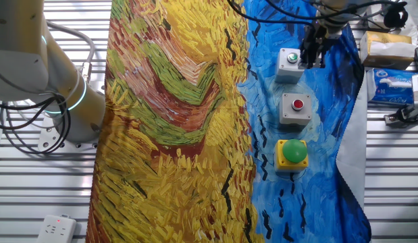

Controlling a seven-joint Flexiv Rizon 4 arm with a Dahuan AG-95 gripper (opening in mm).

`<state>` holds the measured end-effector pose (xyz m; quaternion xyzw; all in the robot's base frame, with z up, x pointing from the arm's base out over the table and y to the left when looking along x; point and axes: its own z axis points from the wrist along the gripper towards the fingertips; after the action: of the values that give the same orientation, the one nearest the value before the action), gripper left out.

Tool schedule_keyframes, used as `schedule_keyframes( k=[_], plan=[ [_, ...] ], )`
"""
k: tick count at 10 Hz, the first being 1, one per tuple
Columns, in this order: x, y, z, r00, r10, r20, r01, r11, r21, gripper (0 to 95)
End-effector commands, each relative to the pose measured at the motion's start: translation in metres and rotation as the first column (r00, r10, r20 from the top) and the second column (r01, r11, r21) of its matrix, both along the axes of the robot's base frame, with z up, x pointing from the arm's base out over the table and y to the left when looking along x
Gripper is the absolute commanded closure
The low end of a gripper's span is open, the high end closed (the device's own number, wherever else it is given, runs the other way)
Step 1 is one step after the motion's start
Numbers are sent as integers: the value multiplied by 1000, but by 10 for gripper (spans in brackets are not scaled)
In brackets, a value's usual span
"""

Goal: Press three buttons from left to right in sequence

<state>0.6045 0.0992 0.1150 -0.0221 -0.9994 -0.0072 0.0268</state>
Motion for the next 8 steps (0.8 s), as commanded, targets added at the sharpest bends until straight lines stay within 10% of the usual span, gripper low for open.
schedule_keyframes(
  k=[1, 4, 8],
  plan=[
    [-1, 0, 1, 1000, -7, 0, 7, 1000, -3, 950],
    [-1, 0, 1, 999, 32, 12, -32, 999, -15, 950],
    [-1, 0, 1, 991, 129, -35, -129, 992, 9, 950]
  ],
)
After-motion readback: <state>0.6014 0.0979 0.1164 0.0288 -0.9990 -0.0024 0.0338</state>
